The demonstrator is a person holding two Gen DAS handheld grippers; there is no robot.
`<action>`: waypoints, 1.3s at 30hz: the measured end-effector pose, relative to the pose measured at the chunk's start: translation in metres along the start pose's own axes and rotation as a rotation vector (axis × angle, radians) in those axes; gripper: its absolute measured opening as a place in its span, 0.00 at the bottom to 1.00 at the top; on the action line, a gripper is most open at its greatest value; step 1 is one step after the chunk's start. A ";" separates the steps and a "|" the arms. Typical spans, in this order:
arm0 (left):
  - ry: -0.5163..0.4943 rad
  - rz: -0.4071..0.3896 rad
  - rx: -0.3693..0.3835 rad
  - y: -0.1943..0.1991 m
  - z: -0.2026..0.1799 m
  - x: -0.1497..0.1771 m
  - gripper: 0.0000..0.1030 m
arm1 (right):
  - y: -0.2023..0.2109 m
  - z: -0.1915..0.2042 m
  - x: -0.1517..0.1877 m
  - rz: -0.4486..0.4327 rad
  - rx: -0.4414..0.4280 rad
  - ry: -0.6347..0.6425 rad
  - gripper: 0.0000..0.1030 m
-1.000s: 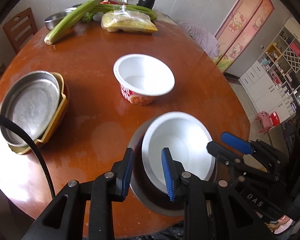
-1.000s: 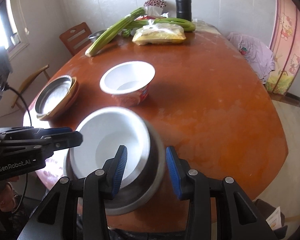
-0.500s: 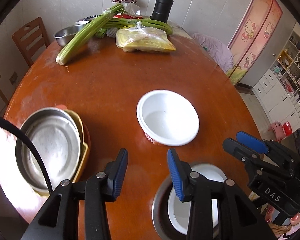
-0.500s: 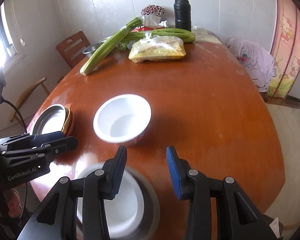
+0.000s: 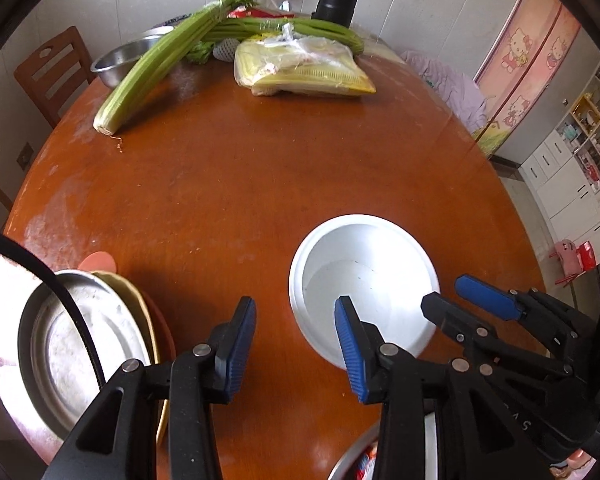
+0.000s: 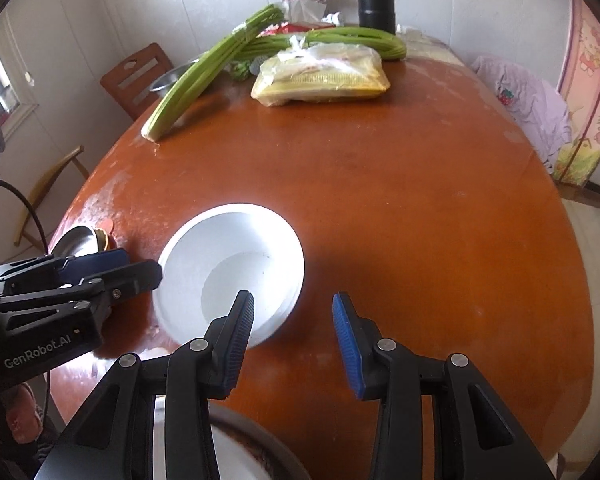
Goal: Organize plates and bowls
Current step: 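Move the right tool to the second white paper bowl, then grasp the rim of the second white bowl with the right tool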
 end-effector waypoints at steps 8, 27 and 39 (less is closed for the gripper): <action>-0.020 0.044 -0.009 -0.023 -0.004 -0.007 0.40 | -0.027 -0.003 -0.005 0.051 -0.019 0.003 0.41; -0.042 0.050 0.053 -0.029 -0.017 -0.007 0.27 | -0.035 0.010 -0.003 0.062 -0.071 0.031 0.37; -0.045 -0.022 0.066 0.010 -0.015 -0.004 0.27 | -0.005 0.026 -0.004 0.010 -0.068 0.051 0.37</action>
Point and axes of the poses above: each gripper's, at about its wrist camera, not at the fingertips, and y roughly against the way its jaws point, z to its left, x to its underside, the point moved 7 cm from there along -y, roughly the way its jaws point, and after that the axes turned 6 degrees about -x, right-handed, at the moved point
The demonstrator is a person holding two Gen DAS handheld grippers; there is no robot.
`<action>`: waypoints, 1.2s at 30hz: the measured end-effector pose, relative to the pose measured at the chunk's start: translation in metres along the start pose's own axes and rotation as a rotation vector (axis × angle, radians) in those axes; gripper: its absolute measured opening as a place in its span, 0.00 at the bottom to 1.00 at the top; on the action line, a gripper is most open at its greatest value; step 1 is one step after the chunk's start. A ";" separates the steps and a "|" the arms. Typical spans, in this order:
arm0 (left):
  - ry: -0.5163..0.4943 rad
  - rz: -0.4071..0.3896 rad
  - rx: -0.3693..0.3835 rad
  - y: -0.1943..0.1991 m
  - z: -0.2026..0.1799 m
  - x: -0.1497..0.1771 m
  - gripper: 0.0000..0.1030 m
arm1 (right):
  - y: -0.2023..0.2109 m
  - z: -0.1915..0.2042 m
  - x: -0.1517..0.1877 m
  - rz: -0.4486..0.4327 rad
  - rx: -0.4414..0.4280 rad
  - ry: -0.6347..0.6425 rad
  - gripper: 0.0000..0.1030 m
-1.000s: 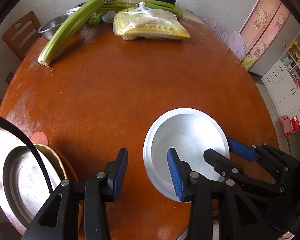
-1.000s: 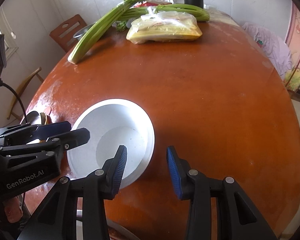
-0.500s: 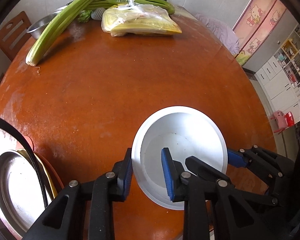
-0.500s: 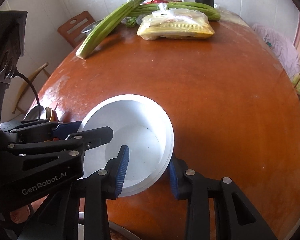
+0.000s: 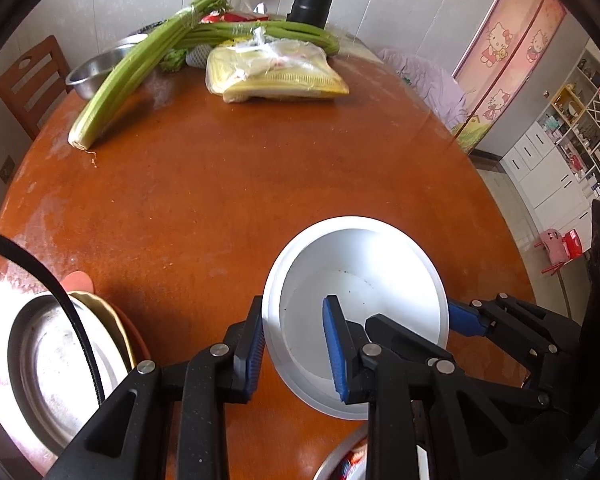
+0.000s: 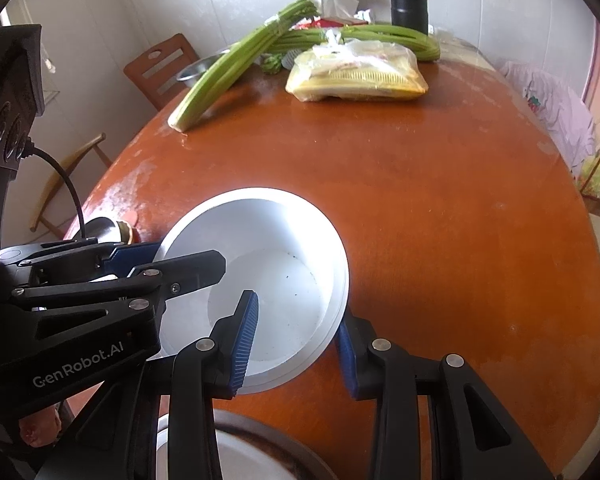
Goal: Organize plates and bowls
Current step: 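Grasp the rim of the second white bowl with the right tool, then lower the second white bowl into the first and open the right tool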
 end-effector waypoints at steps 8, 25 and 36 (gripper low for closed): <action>-0.009 -0.051 0.003 0.032 -0.004 0.011 0.27 | 0.028 0.016 0.006 -0.051 0.009 0.025 0.38; -0.041 -0.100 0.033 0.072 -0.021 0.063 0.27 | 0.076 0.042 0.054 -0.114 0.037 0.041 0.39; -0.081 -0.093 0.054 0.073 -0.034 0.093 0.27 | 0.085 0.040 0.088 -0.118 0.065 0.020 0.39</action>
Point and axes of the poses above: each gripper's, at about its wrist camera, not at the fingertips, and y roughly against the way its jaws point, z to its left, x to its underside, the point moved 7 cm from there along -y, roughly the way its jaws point, and after that the axes turned 6 degrees about -x, right-handed, at the moved point
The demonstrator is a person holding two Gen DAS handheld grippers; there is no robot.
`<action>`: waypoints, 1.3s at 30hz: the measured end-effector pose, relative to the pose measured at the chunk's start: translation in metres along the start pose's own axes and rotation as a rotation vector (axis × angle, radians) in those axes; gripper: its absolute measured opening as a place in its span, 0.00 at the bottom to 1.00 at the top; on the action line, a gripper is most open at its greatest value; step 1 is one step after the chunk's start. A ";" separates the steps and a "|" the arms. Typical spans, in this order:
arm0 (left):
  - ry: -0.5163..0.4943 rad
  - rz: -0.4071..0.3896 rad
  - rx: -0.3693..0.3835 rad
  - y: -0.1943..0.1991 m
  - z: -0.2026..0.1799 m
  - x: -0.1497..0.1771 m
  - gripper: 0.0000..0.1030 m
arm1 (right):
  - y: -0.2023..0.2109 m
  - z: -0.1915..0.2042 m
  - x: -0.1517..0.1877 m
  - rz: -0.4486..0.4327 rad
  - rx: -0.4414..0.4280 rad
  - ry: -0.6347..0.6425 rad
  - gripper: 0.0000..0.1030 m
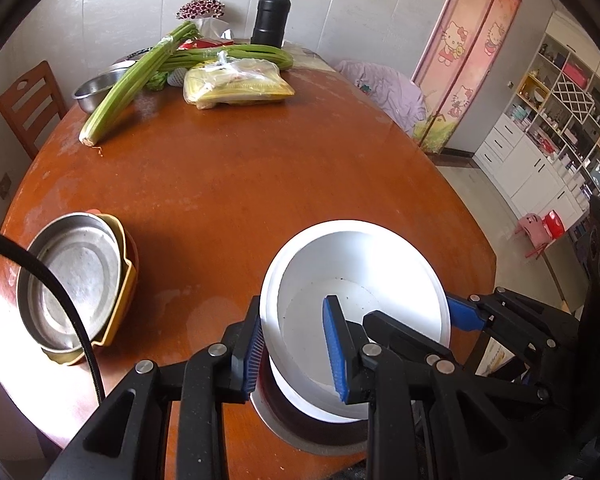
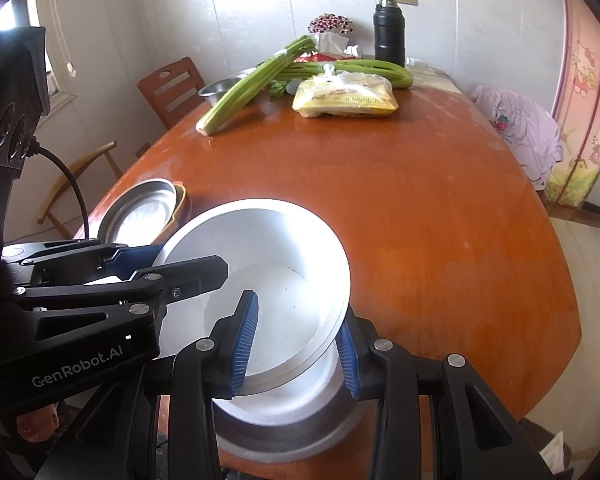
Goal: Organize plates and bowls
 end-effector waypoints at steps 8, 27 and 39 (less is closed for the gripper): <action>-0.025 0.021 0.004 -0.006 -0.007 0.015 0.27 | 0.000 -0.002 0.019 0.014 0.021 -0.015 0.39; -0.037 0.049 0.004 -0.019 -0.006 0.033 0.27 | -0.012 -0.001 0.037 0.046 0.053 0.000 0.39; -0.039 0.048 -0.034 -0.021 0.004 0.036 0.29 | -0.008 -0.019 0.037 0.036 0.121 -0.029 0.40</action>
Point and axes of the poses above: each gripper's, at about its wrist camera, not at the fingertips, and y roughly against the way its jaws point, z to its left, x to its underside, the point moved 7 cm from there along -y, roughly the way its jaws point, and after that the axes turned 6 degrees about -x, right-handed, at the moved point
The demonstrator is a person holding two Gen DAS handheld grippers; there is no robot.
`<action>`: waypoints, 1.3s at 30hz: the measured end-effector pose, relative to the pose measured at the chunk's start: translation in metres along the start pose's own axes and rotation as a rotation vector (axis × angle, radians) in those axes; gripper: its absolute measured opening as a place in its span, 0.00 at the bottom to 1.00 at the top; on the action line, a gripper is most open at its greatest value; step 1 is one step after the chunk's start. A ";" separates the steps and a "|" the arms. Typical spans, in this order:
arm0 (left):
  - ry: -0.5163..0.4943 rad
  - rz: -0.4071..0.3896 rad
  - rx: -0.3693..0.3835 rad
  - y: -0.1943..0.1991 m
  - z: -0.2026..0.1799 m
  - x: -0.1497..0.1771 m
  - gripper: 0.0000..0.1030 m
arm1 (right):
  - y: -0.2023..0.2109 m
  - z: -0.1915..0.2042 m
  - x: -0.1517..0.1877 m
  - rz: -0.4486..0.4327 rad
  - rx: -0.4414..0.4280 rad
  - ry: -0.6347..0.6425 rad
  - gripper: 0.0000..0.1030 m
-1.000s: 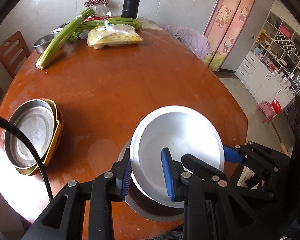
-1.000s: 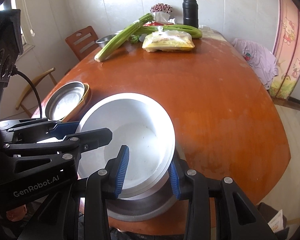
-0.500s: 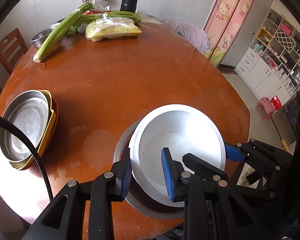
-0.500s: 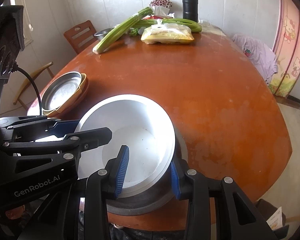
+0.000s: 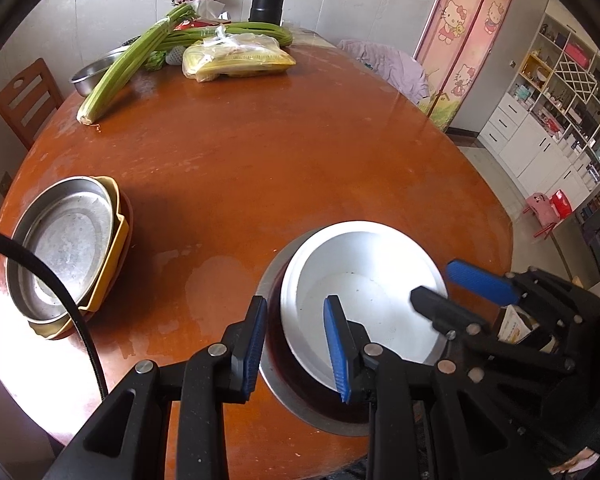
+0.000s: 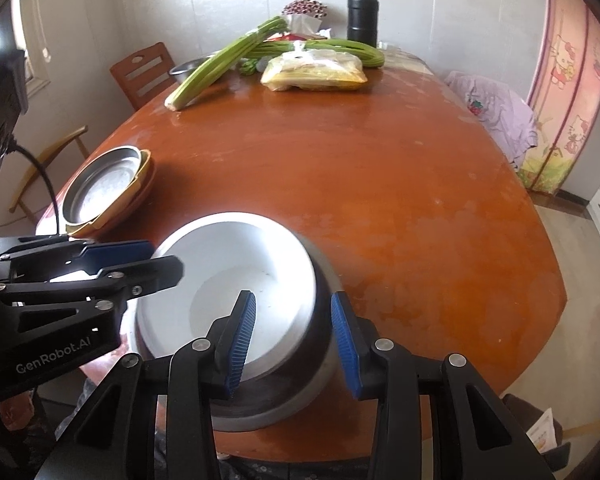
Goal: Organize plates and bowls
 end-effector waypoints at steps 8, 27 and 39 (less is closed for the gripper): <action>-0.009 0.008 -0.015 -0.004 0.001 0.003 0.34 | -0.005 -0.017 0.007 0.014 -0.002 -0.067 0.47; 0.003 0.039 -0.005 -0.019 0.003 0.013 0.51 | -0.020 -0.012 0.019 0.056 -0.088 -0.096 0.52; 0.033 0.083 0.016 -0.034 0.007 0.021 0.54 | -0.030 -0.007 0.025 0.078 -0.123 -0.107 0.53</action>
Point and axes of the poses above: each gripper's, at about its wrist camera, not at the fingertips, and y roughly against the way its jaws point, z to its left, x to its underside, the point moved 7 cm from there along -y, roughly the way its jaws point, and after that the axes turned 6 degrees about -x, right-handed, at the moved point
